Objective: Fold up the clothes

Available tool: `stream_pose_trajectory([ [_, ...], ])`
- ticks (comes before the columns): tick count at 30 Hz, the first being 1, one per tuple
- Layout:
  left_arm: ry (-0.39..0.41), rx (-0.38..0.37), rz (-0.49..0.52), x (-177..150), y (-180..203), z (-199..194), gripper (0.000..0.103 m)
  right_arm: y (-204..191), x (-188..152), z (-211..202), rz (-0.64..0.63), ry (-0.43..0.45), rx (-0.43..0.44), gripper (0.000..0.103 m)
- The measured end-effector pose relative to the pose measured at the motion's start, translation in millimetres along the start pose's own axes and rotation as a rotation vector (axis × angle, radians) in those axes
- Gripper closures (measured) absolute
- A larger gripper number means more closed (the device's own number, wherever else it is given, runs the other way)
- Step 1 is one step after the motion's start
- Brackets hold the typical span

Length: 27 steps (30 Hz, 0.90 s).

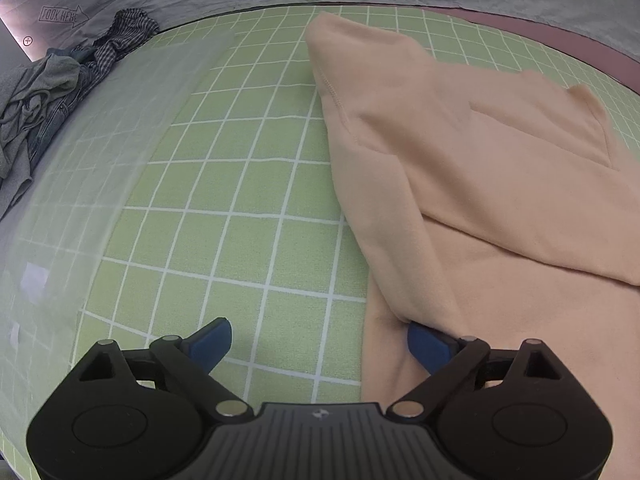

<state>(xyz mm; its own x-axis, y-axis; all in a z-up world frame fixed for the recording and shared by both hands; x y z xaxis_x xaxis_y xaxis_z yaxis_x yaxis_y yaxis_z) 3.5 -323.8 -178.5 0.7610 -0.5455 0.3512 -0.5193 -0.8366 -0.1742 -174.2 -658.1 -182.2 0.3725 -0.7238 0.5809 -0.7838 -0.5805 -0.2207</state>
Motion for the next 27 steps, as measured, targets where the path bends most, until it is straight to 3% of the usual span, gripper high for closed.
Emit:
stream_pose_trajectory([
  [2,-0.002,0.008,0.005,3,0,2,0.004,-6,-1,1,-0.074,0.003,-0.007,0.063],
  [4,-0.006,0.017,0.009,4,0,3,0.002,-11,0,1,-0.118,0.0,0.011,0.086],
  [7,-0.009,0.022,0.014,4,0,4,0.0,-16,2,-1,-0.168,0.008,0.03,0.1],
  [11,-0.008,0.023,0.016,7,1,7,0.0,-14,17,-13,-0.176,0.049,0.063,0.1],
  [15,-0.003,0.025,0.018,6,1,7,0.0,-3,48,-34,-0.12,0.158,0.072,0.1],
  [19,0.001,0.016,0.001,4,-1,8,0.0,27,85,-50,-0.025,0.322,-0.105,0.1],
  [21,0.002,0.01,-0.008,4,-2,9,0.0,45,95,-44,0.027,0.327,-0.179,0.1],
  [27,-0.003,-0.008,-0.028,3,-6,10,0.0,49,93,-27,0.013,0.265,-0.171,0.098],
])
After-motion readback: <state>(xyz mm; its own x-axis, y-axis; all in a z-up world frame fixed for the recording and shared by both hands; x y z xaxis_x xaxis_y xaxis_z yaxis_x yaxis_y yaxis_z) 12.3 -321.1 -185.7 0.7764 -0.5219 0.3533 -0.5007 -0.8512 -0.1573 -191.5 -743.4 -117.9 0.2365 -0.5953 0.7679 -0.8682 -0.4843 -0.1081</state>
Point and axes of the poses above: each gripper's, at about its wrist camera, not at the fingertips, and z roughly the way its jaws point, y to its right, x to its top, the point moved 5 cm from there along z, roughly the way its jaws point, and after that the axes turned 9 degrees about z, right-handed, at the moved point
